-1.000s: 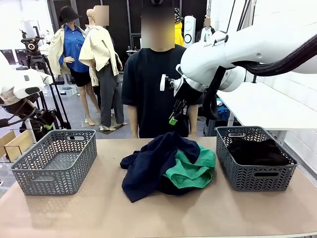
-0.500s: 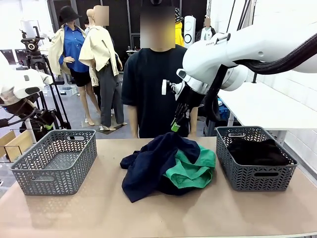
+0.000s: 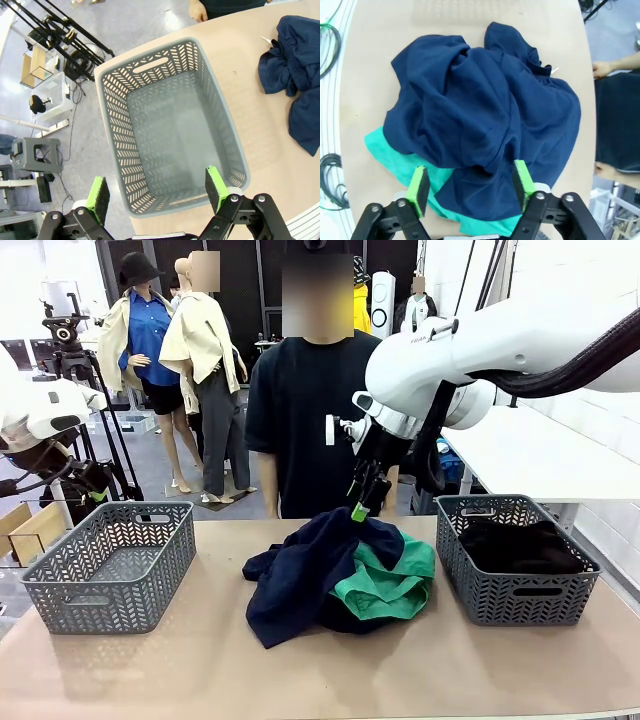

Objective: Sort the tops and bottoms.
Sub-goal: Lift clothes from the center of the table with your right hand.

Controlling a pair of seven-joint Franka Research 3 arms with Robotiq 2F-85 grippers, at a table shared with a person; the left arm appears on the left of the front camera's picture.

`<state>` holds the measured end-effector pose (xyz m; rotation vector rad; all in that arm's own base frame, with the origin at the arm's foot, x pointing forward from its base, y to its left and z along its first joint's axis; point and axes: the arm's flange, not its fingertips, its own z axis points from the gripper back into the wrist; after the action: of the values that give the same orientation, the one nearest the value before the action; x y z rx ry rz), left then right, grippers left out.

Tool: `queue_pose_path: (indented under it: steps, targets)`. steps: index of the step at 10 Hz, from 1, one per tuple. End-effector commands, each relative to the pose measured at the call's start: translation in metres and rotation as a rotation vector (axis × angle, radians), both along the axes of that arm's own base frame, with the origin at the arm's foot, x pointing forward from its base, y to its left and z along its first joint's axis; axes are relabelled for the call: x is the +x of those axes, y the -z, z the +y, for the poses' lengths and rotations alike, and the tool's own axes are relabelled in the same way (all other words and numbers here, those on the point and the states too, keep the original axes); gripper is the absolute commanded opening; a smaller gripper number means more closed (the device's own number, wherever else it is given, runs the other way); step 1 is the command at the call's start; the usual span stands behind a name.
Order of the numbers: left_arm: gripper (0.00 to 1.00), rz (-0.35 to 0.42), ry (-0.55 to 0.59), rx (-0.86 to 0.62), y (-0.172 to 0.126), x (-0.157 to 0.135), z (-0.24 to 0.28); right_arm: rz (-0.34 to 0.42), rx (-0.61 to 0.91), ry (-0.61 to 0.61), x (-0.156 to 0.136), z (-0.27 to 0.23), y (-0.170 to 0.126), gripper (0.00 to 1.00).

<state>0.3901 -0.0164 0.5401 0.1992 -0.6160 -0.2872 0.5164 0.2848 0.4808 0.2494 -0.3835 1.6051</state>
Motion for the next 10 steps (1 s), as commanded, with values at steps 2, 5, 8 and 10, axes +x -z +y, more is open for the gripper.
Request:
queue_pose_path:
  steps: [2, 5, 8, 10]
  targets:
    - [1.0, -0.004, 0.0, 0.004, -0.001, 0.001, 0.0, -0.055, -0.026, 0.012, 0.002, 0.006, 0.025, 1.0]
    - [1.0, -0.004, 0.0, 0.004, -0.001, 0.001, 0.0, -0.065, -0.035, 0.014, 0.005, 0.011, 0.035, 0.96]
    - [1.0, -0.004, 0.0, 0.004, -0.001, 0.001, 0.0, -0.073, -0.035, 0.008, 0.003, 0.011, 0.033, 0.39]
    - [1.0, -0.004, 0.0, 0.004, -0.001, 0.001, 0.0, -0.079, -0.036, 0.005, 0.002, 0.01, 0.031, 0.01]
